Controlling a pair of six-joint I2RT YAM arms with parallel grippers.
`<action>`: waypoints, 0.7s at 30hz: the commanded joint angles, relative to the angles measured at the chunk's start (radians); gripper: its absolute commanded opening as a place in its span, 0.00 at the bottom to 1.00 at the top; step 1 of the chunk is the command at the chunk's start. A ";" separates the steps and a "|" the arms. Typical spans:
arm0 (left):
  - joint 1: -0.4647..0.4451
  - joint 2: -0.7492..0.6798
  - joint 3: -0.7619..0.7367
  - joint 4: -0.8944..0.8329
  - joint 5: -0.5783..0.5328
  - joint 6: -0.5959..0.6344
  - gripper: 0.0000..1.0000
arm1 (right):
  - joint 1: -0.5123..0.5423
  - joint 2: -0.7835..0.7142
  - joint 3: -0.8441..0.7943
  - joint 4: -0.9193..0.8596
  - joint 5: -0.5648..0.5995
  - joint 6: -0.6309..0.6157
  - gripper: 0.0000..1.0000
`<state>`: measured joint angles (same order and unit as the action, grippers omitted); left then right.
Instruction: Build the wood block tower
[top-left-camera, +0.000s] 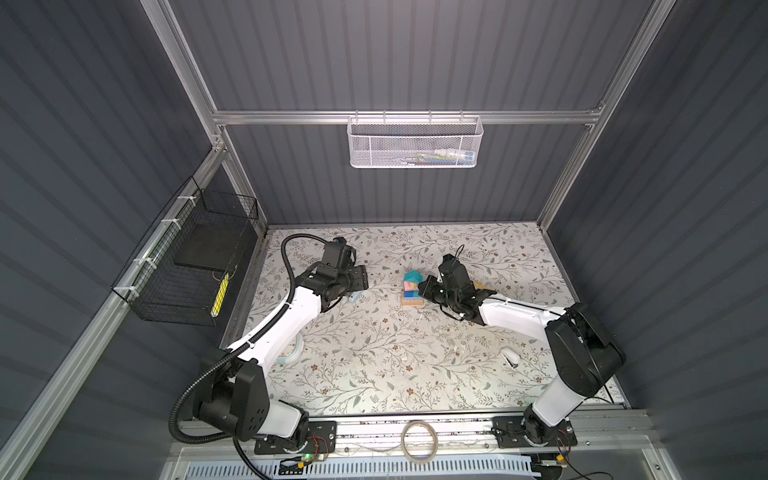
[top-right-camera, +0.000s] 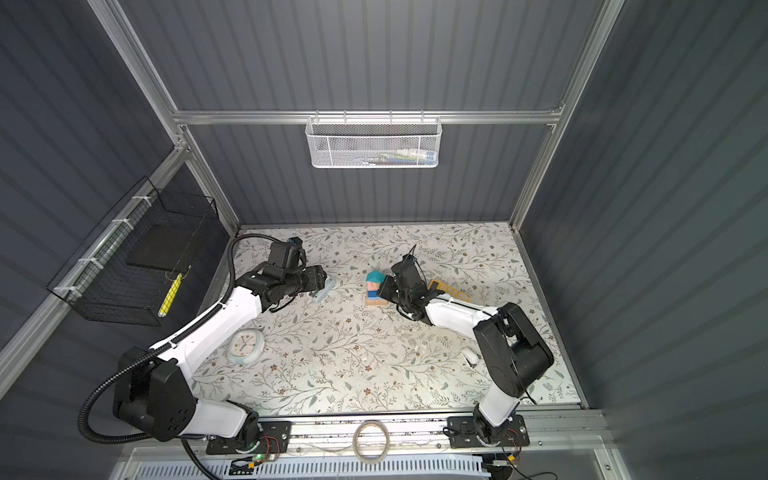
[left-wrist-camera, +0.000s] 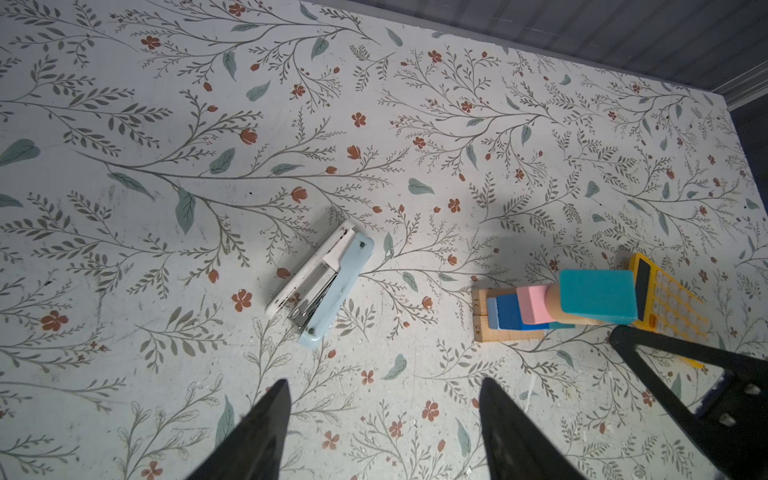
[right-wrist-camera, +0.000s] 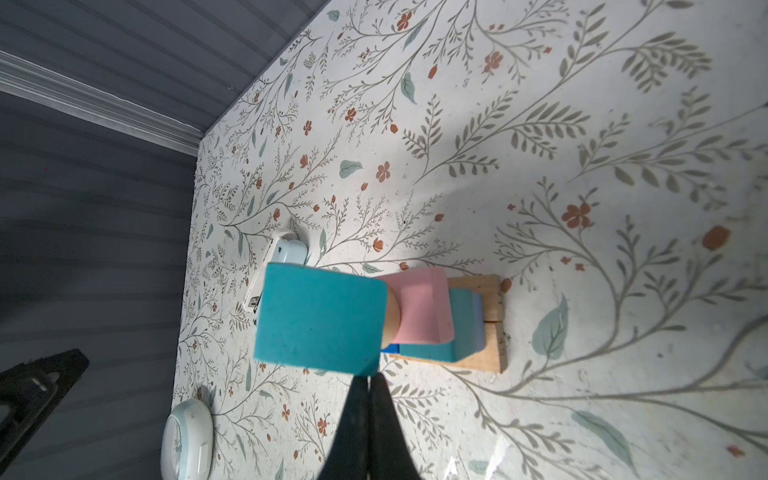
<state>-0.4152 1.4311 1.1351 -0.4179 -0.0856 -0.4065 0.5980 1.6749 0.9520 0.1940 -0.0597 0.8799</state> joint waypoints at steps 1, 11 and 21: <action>0.009 -0.027 -0.011 -0.013 -0.011 0.018 0.72 | -0.007 0.014 0.015 0.016 0.004 0.000 0.00; 0.010 -0.030 -0.012 -0.013 -0.011 0.018 0.72 | -0.017 0.014 0.017 0.015 0.001 -0.003 0.00; 0.012 -0.030 -0.012 -0.015 -0.010 0.020 0.72 | -0.019 0.006 -0.003 0.017 -0.003 0.011 0.00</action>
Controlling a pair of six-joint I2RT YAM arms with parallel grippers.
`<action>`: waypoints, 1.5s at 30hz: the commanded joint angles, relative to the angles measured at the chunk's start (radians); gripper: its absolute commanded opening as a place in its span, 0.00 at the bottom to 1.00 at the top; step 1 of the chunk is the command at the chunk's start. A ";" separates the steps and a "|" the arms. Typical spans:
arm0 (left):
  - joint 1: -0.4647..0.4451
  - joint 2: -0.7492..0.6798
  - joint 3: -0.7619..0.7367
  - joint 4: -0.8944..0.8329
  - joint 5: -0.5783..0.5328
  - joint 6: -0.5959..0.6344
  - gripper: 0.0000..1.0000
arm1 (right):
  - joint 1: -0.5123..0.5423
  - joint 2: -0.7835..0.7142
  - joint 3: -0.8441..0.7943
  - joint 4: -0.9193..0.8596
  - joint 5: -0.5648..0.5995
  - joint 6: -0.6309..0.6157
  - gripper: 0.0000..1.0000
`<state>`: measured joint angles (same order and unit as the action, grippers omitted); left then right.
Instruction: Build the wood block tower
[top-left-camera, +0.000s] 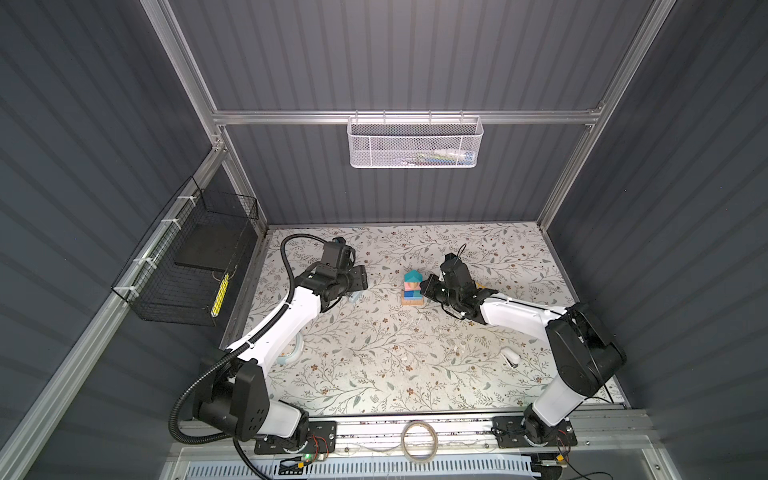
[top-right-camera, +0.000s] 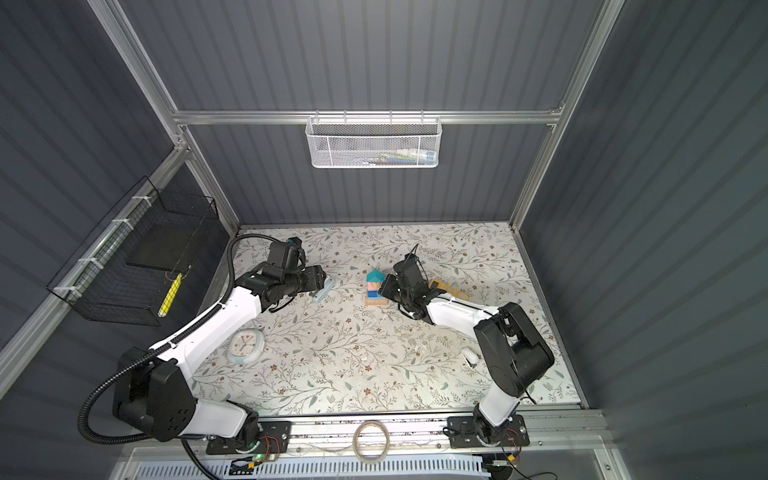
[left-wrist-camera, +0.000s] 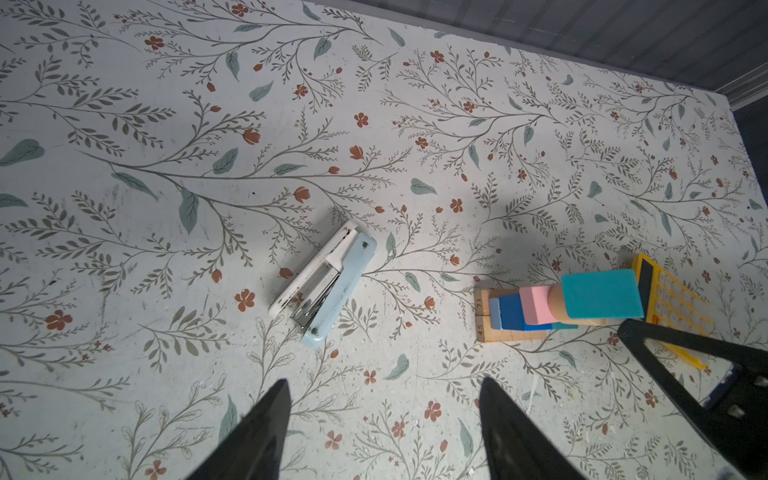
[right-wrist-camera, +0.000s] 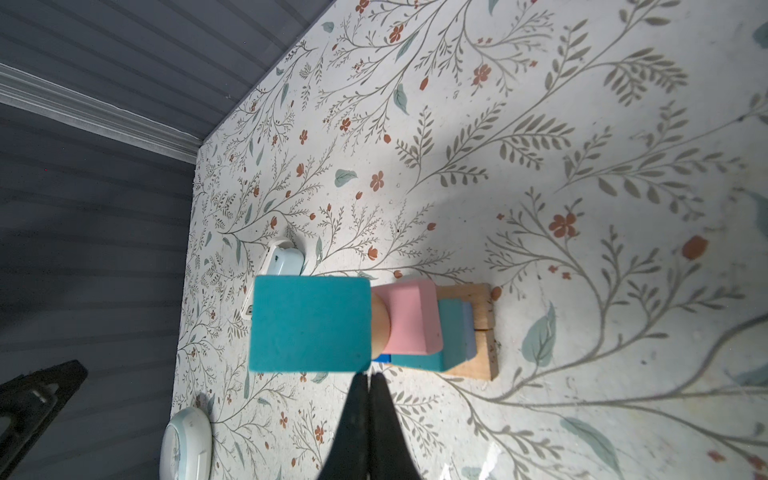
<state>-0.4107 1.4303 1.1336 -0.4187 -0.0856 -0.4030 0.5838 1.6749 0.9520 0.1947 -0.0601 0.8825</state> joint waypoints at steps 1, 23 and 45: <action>0.007 -0.030 -0.009 -0.014 -0.011 0.018 0.72 | -0.004 0.001 -0.010 0.018 -0.001 0.012 0.00; 0.009 -0.088 -0.018 -0.029 0.014 0.008 0.72 | -0.010 -0.451 -0.212 -0.220 0.144 -0.106 0.12; 0.009 -0.235 -0.195 0.144 -0.360 0.174 1.00 | -0.426 -0.764 -0.237 -0.403 0.198 -0.626 0.84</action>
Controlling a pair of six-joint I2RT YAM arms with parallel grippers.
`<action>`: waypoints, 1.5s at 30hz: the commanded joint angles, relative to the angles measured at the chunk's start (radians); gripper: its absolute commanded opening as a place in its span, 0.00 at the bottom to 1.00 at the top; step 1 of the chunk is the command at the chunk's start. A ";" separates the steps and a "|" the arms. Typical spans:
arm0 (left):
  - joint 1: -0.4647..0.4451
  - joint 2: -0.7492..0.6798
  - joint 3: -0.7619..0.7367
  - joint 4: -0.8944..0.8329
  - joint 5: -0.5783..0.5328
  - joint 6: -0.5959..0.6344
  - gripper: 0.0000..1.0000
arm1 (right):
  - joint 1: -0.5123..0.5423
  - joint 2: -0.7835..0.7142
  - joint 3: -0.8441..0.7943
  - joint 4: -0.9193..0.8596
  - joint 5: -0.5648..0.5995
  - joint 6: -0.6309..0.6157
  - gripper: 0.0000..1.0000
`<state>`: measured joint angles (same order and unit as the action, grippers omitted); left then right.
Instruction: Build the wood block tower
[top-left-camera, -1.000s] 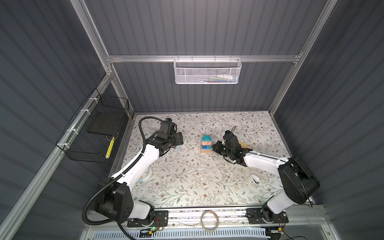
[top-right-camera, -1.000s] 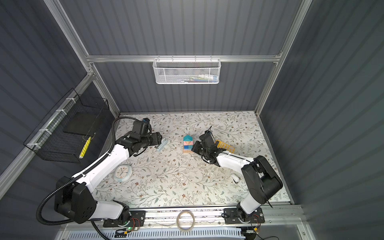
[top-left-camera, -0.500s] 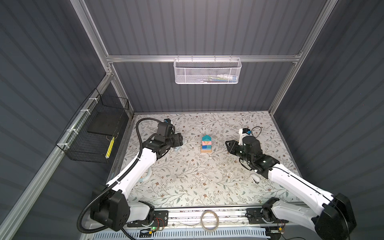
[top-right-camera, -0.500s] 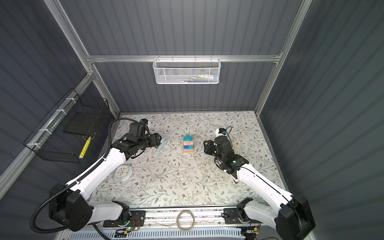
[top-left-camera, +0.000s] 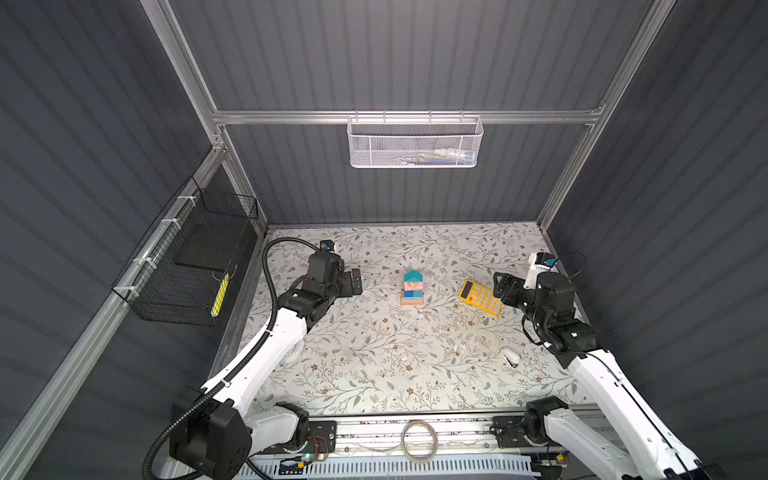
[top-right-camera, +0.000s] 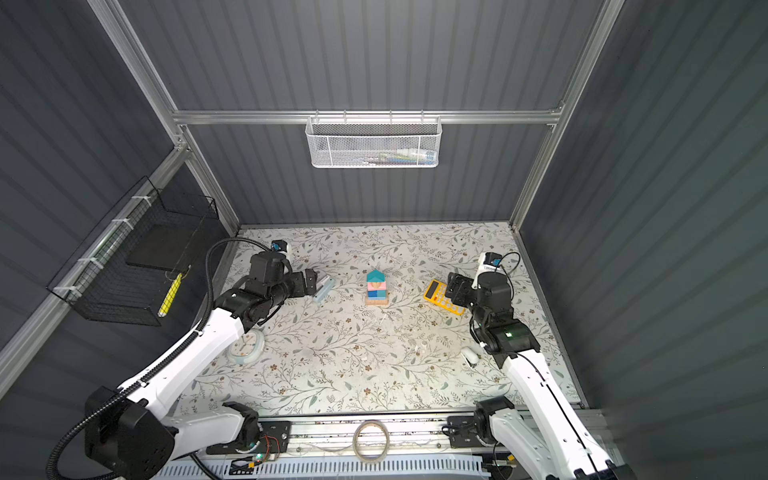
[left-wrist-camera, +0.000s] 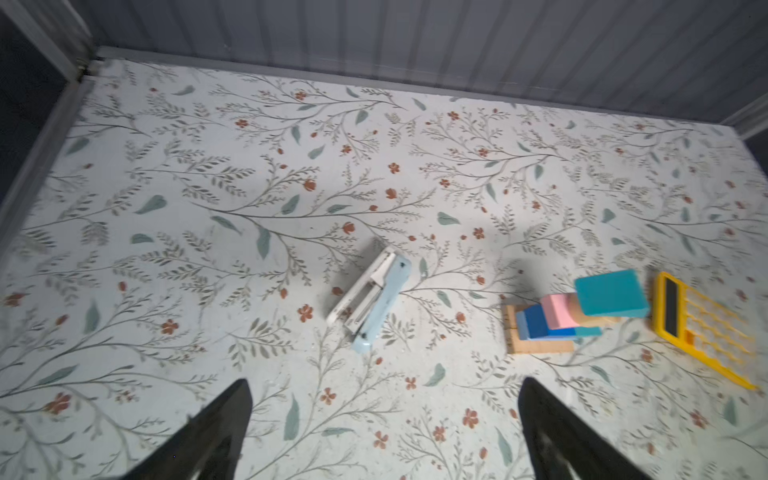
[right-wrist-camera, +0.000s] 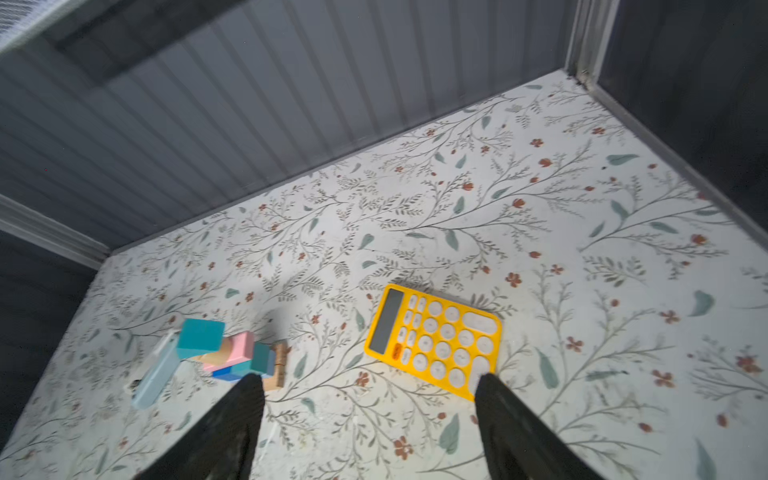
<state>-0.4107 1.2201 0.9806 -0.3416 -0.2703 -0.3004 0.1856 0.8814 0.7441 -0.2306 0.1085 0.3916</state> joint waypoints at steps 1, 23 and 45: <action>0.010 -0.027 -0.060 0.091 -0.221 0.084 1.00 | -0.036 0.043 -0.046 0.052 0.029 -0.158 0.85; 0.211 0.329 -0.653 1.400 -0.263 0.337 1.00 | -0.235 0.408 -0.364 0.901 -0.058 -0.250 0.99; 0.268 0.499 -0.535 1.311 -0.149 0.313 1.00 | -0.251 0.577 -0.411 1.193 -0.134 -0.344 0.99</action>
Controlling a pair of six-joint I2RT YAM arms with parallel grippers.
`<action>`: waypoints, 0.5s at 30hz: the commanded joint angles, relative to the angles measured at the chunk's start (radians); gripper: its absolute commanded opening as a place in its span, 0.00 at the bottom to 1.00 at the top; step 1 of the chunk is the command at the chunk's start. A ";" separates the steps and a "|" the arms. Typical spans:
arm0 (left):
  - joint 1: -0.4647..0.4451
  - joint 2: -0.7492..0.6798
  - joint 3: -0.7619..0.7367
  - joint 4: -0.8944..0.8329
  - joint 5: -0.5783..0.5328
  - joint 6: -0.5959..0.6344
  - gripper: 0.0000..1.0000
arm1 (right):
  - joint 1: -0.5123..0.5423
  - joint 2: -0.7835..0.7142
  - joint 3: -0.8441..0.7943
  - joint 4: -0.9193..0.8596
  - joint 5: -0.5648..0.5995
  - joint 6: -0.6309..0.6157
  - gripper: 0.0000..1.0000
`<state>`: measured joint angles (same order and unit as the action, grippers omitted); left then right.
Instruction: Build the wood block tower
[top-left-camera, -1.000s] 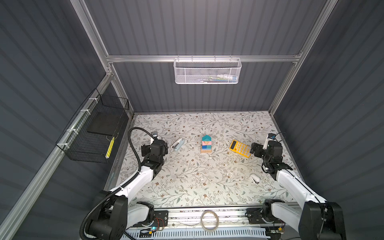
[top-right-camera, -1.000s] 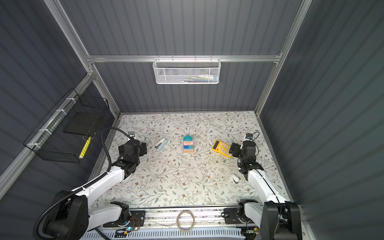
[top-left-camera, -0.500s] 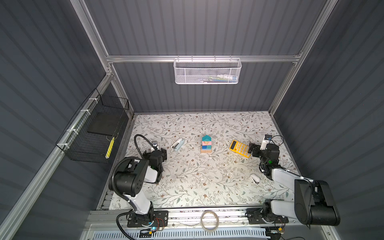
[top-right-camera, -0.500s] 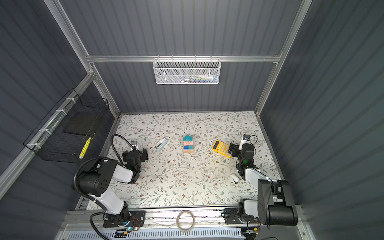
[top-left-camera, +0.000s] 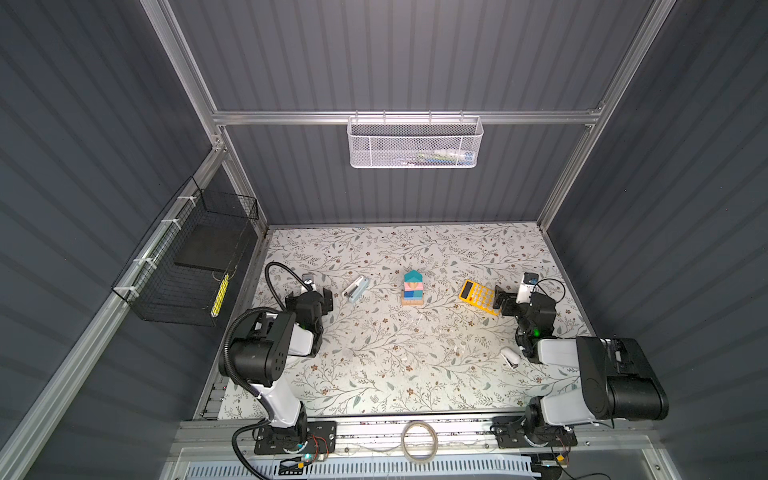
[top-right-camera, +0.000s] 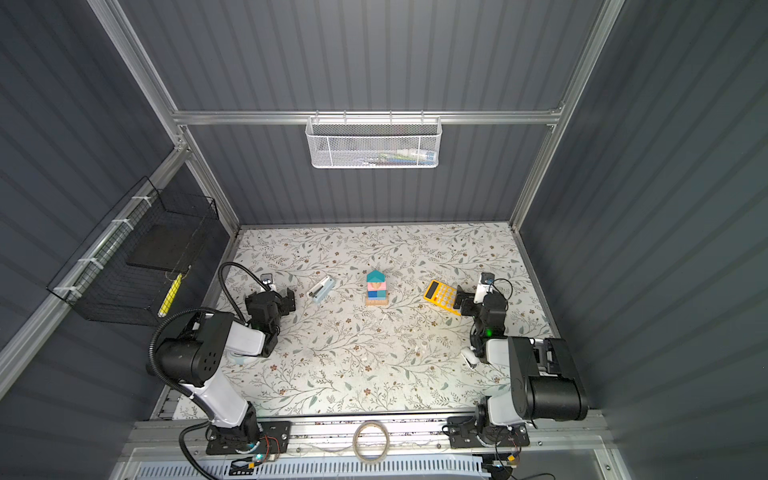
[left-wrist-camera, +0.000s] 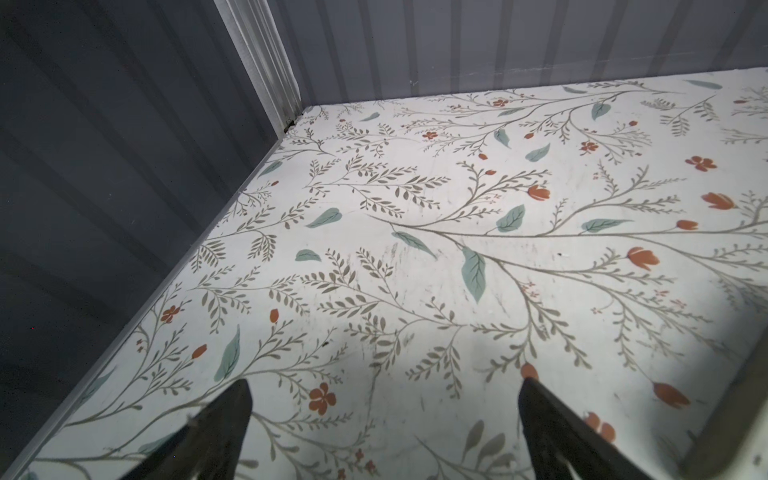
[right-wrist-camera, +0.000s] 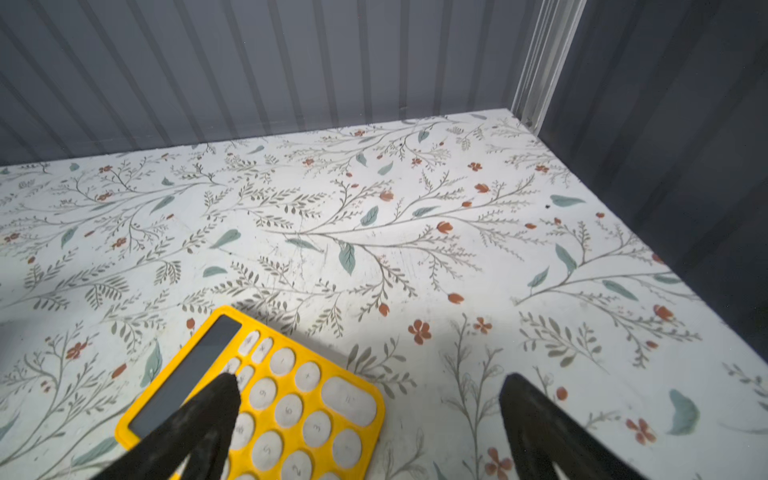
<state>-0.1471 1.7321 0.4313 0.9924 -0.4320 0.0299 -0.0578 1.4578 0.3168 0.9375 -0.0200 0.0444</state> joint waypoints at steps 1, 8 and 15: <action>0.004 -0.013 0.014 -0.023 0.013 -0.018 1.00 | -0.008 0.005 0.015 0.032 -0.006 0.003 0.99; 0.005 -0.014 0.012 -0.020 0.013 -0.019 1.00 | -0.008 -0.001 0.013 0.030 -0.004 0.003 0.99; 0.004 -0.014 0.012 -0.020 0.013 -0.018 1.00 | -0.008 -0.001 0.011 0.030 -0.005 0.003 0.99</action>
<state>-0.1467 1.7321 0.4313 0.9646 -0.4248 0.0231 -0.0612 1.4578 0.3222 0.9497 -0.0200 0.0441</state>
